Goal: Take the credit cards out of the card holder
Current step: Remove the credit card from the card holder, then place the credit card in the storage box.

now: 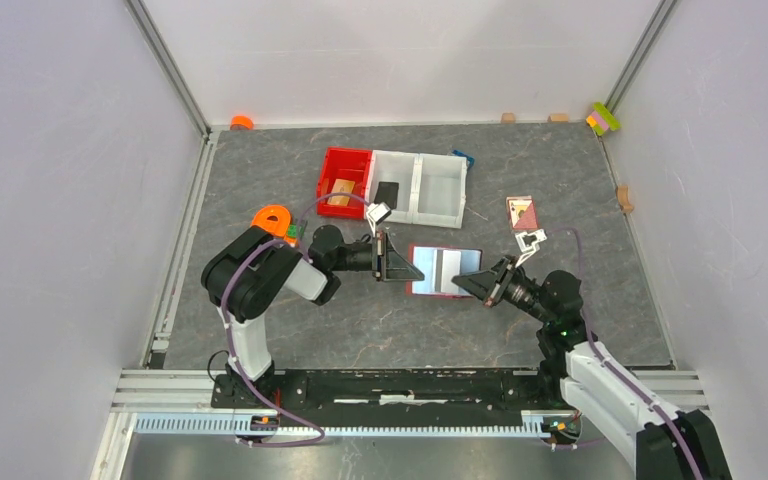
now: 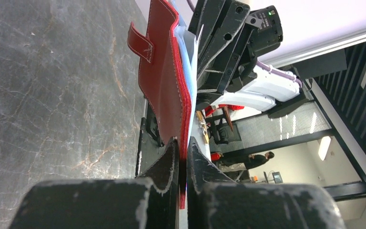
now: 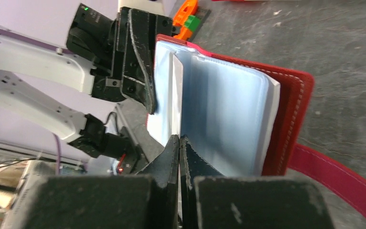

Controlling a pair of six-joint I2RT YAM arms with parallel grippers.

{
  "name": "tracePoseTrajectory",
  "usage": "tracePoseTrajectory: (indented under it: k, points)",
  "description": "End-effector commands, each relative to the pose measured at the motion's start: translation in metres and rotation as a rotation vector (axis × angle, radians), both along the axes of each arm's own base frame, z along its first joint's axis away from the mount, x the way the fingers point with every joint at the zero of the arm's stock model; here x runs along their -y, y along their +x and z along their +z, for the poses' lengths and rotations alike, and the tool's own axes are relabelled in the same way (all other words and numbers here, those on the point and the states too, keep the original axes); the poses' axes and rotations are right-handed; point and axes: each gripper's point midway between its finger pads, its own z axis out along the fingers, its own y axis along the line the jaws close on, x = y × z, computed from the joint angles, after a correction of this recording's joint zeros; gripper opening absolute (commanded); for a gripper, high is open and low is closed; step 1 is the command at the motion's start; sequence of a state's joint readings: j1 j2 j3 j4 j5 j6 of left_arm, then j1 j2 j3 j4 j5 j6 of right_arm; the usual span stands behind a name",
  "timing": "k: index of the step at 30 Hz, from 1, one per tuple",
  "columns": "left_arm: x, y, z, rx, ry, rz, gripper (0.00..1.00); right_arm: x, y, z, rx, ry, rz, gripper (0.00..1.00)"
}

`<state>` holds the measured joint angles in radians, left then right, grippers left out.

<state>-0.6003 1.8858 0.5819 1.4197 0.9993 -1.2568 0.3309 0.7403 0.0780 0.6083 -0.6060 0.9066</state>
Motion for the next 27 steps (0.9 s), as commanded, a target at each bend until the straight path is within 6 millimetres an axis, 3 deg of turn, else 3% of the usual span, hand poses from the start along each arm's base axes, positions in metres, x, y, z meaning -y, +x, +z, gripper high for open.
tracePoseTrajectory:
  k: [1,8,15,18,22,27]
  points:
    - [-0.005,0.008,0.0,0.044,0.016,0.034,0.02,0.019,0.019,-0.006,0.039,-0.111,-0.104,0.0]
    - [-0.01,0.023,-0.042,-0.022,0.205,0.096,0.02,0.034,0.041,-0.007,0.039,-0.241,-0.19,0.0]
    - [-0.037,0.029,-0.093,-0.019,0.544,0.191,0.02,0.022,0.061,0.01,0.045,-0.224,-0.153,0.0]
    - [-0.05,0.023,-0.104,-0.022,0.624,0.21,0.02,0.016,0.069,0.015,0.048,-0.214,-0.145,0.0]
    - [-0.07,0.009,-0.119,-0.034,0.71,0.24,0.02,-0.002,0.081,0.024,0.054,-0.206,-0.118,0.0]
    - [-0.095,0.002,-0.122,0.002,0.791,0.32,0.02,-0.043,0.101,0.043,0.076,-0.17,-0.078,0.0]
